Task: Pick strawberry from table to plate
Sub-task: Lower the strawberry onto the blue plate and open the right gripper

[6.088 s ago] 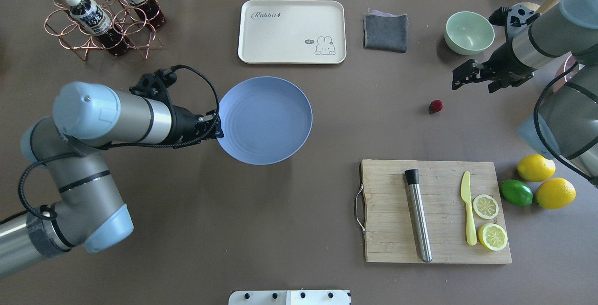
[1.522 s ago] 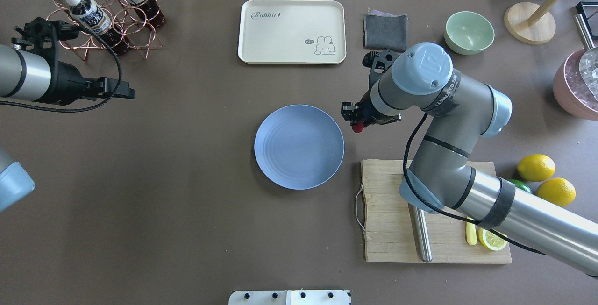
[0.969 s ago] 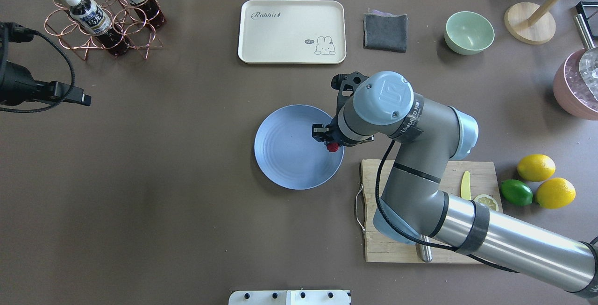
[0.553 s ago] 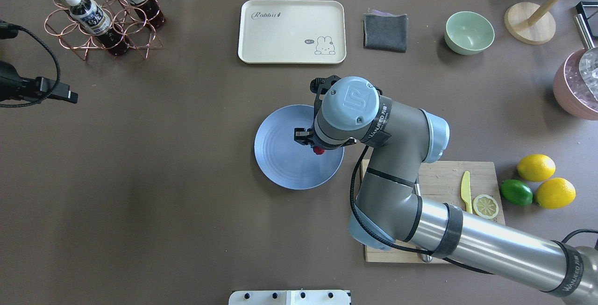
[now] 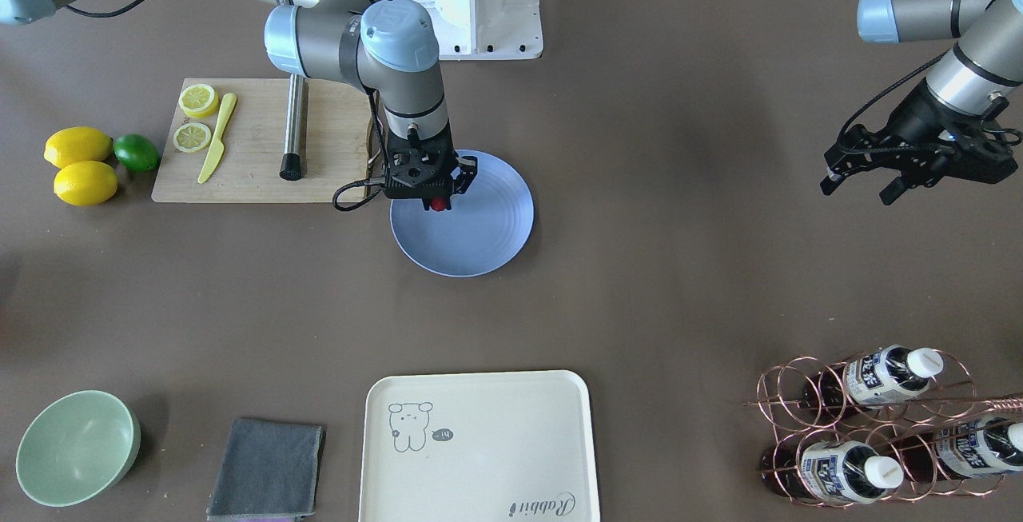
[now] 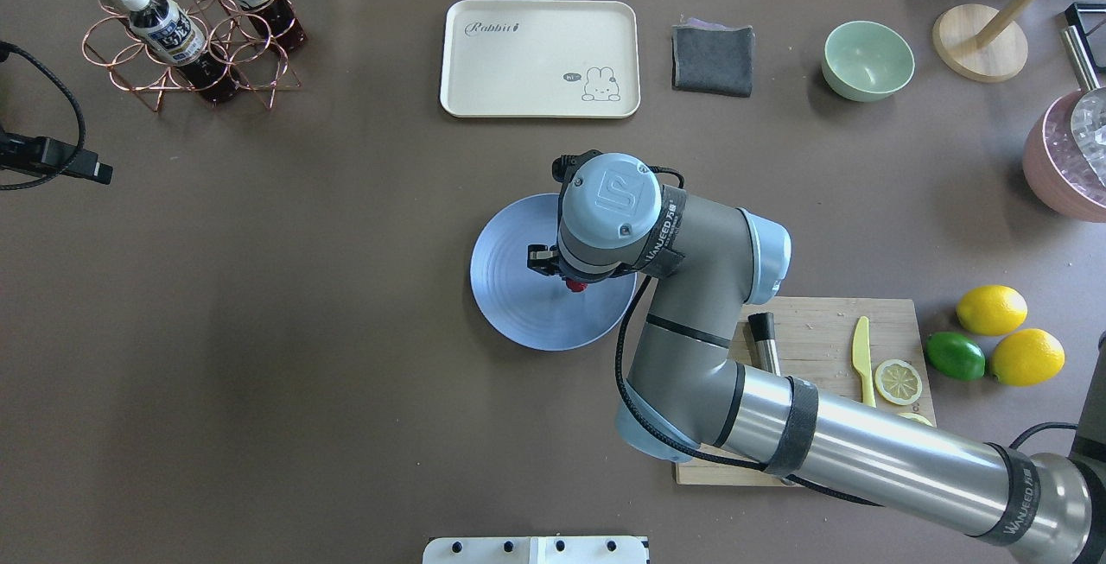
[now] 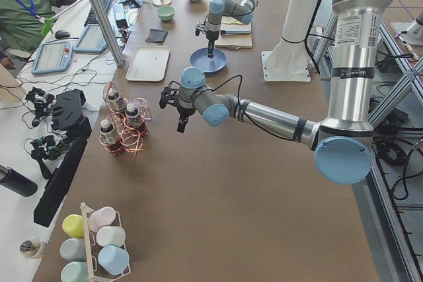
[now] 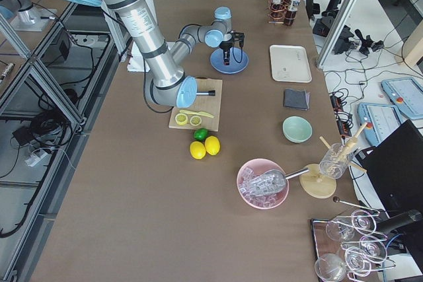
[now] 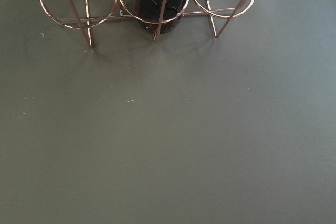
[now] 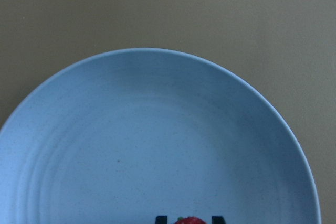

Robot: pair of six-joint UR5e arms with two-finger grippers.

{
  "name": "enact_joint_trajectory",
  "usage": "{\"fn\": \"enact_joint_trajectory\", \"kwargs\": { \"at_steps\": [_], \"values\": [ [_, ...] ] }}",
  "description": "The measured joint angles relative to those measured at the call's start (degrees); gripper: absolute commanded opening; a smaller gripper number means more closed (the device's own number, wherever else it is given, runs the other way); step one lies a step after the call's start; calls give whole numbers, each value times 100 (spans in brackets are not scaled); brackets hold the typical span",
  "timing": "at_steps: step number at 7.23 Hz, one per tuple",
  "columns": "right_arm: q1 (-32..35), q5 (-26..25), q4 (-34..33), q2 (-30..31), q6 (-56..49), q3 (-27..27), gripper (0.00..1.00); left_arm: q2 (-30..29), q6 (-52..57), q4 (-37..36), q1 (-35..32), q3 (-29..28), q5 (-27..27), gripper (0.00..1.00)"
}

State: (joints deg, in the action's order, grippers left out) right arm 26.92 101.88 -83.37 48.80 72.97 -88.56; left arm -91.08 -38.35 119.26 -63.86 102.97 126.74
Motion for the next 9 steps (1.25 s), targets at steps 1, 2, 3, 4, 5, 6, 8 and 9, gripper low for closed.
{"fn": "enact_joint_trajectory", "kwargs": {
  "at_steps": [1, 2, 3, 4, 5, 6, 8, 9],
  "values": [
    [-25, -1, 17, -18, -1, 12, 0, -3, 54, -28, -20, -11, 0, 98],
    [-53, -1, 78, -27, 0, 29, 0, -5, 73, -40, -36, -17, 0, 98],
    [-73, -3, 152, -33, 2, 62, 0, -5, 79, -47, -53, -26, 0, 98],
    [-86, -7, 194, -51, 0, 104, 0, -6, 81, -50, -61, -34, 0, 98],
    [-100, -29, 241, -81, -1, 155, 0, -6, 84, -51, -63, -42, -2, 98],
    [-119, -74, 304, -109, -2, 201, 0, -12, 88, -49, -65, -55, -5, 98],
    [-139, -123, 350, -143, 6, 232, 98, -30, 90, -49, -66, -84, -8, 98],
    [-150, -136, 352, -143, 32, 241, 99, -39, 91, -51, -65, -88, -9, 98]
  ]
}}
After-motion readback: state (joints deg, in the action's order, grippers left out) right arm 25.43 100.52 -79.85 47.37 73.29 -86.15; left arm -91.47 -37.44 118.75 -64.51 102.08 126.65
